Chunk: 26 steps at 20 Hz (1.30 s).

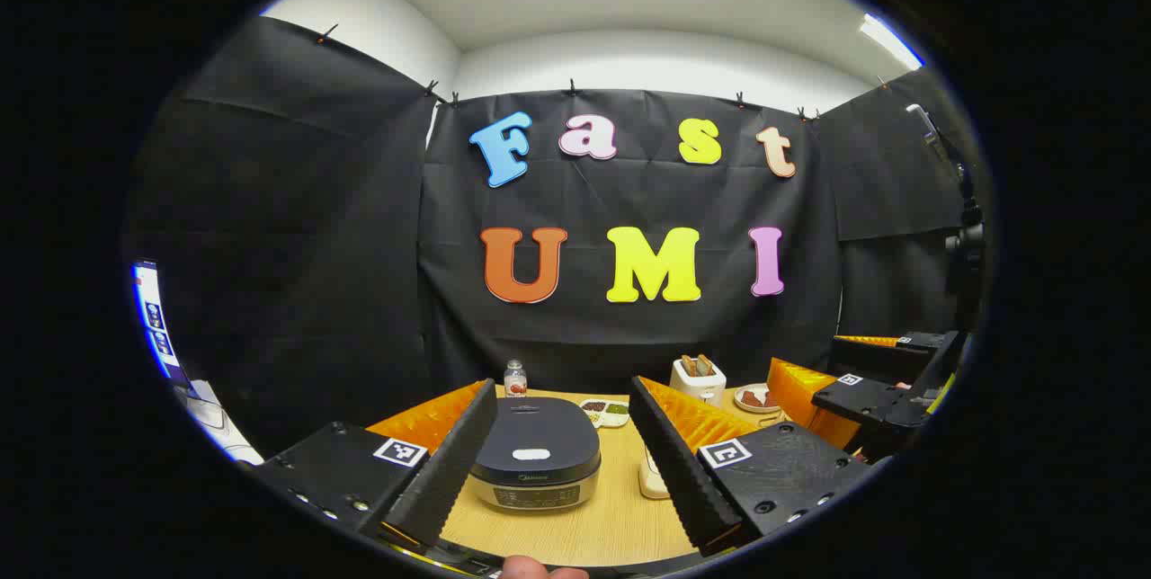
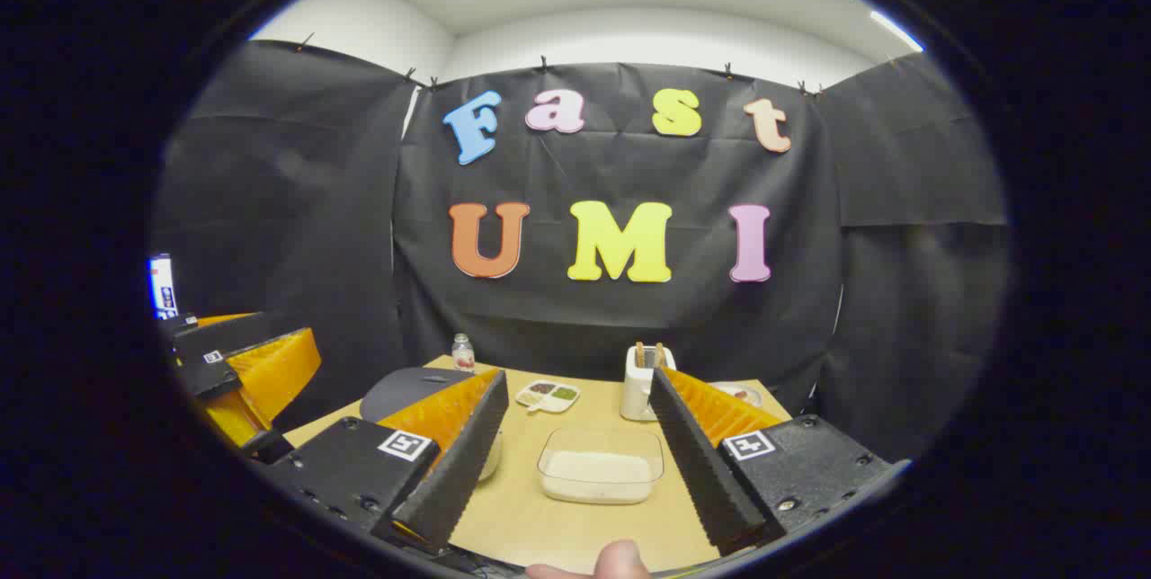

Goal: Close the left gripper, press the button to open the rice cooker; take a wooden spoon from the chopstick holder with the right hand, scoop a spoonful of rice and pour it into the rice cooker, then put the wooden spoon back into the chopstick holder.

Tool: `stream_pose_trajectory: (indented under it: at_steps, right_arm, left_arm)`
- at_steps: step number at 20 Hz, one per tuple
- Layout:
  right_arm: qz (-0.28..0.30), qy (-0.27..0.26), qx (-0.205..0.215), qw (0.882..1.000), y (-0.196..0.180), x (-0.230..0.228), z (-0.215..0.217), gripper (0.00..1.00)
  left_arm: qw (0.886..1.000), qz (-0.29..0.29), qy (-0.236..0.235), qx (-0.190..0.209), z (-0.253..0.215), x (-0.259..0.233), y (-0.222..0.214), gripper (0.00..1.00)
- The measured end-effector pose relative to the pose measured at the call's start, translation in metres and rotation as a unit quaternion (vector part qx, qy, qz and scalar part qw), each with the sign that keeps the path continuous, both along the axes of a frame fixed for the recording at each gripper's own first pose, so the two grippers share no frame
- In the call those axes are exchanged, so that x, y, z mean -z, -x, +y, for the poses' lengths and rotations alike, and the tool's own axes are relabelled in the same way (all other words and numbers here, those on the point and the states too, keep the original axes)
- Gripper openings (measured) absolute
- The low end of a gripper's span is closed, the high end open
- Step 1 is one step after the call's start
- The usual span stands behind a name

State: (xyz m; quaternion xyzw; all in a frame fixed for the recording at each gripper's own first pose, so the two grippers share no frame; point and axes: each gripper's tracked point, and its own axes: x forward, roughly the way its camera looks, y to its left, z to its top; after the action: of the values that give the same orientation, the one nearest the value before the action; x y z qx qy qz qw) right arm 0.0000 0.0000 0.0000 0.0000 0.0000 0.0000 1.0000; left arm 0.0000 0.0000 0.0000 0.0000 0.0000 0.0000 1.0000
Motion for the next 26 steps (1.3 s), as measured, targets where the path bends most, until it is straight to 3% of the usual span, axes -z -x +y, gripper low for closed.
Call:
stream_pose_trajectory:
  at_steps: [18, 26]
  right_arm:
    - [0.007, -0.006, 0.009, 1.0, -0.001, 0.0, -0.002, 1.0]
    - [0.015, -0.016, 0.019, 1.0, -0.025, 0.003, -0.021, 1.0]
  left_arm:
    - [1.0, 0.022, -0.006, -0.011, -0.001, 0.011, -0.017, 0.95]
    - [0.998, 0.053, -0.008, -0.02, -0.003, 0.025, -0.032, 0.95]
